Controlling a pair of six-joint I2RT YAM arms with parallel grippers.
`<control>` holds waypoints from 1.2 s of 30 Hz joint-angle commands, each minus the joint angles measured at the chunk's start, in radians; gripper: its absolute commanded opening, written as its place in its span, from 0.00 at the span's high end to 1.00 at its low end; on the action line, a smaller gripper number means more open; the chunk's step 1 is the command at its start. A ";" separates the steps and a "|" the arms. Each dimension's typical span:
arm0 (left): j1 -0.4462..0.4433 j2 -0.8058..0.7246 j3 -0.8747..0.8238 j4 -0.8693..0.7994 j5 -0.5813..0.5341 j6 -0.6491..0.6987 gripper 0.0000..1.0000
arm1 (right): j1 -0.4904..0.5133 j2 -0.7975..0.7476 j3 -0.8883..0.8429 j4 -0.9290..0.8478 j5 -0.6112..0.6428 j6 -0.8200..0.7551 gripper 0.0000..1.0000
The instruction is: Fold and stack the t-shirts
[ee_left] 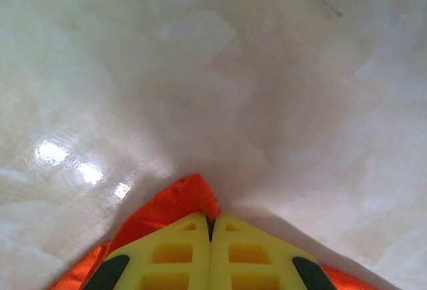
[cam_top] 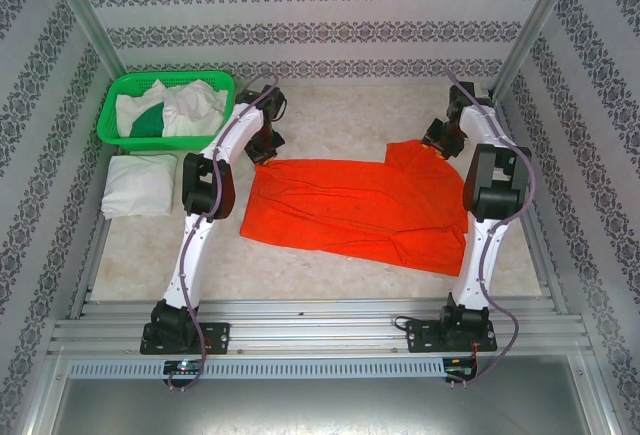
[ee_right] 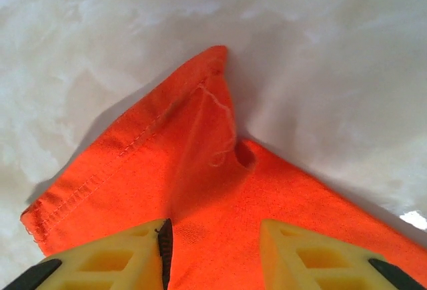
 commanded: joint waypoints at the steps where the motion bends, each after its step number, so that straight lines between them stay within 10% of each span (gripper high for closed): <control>1: 0.017 0.010 0.022 -0.017 0.010 0.005 1.00 | 0.015 0.032 0.050 0.000 -0.039 0.027 0.61; 10: 0.024 0.010 0.026 -0.006 0.024 0.008 1.00 | 0.011 0.060 0.100 -0.034 -0.033 0.011 1.00; 36: 0.029 -0.176 -0.041 0.059 0.011 0.004 1.00 | 0.013 -0.458 -0.345 0.016 0.031 -0.015 1.00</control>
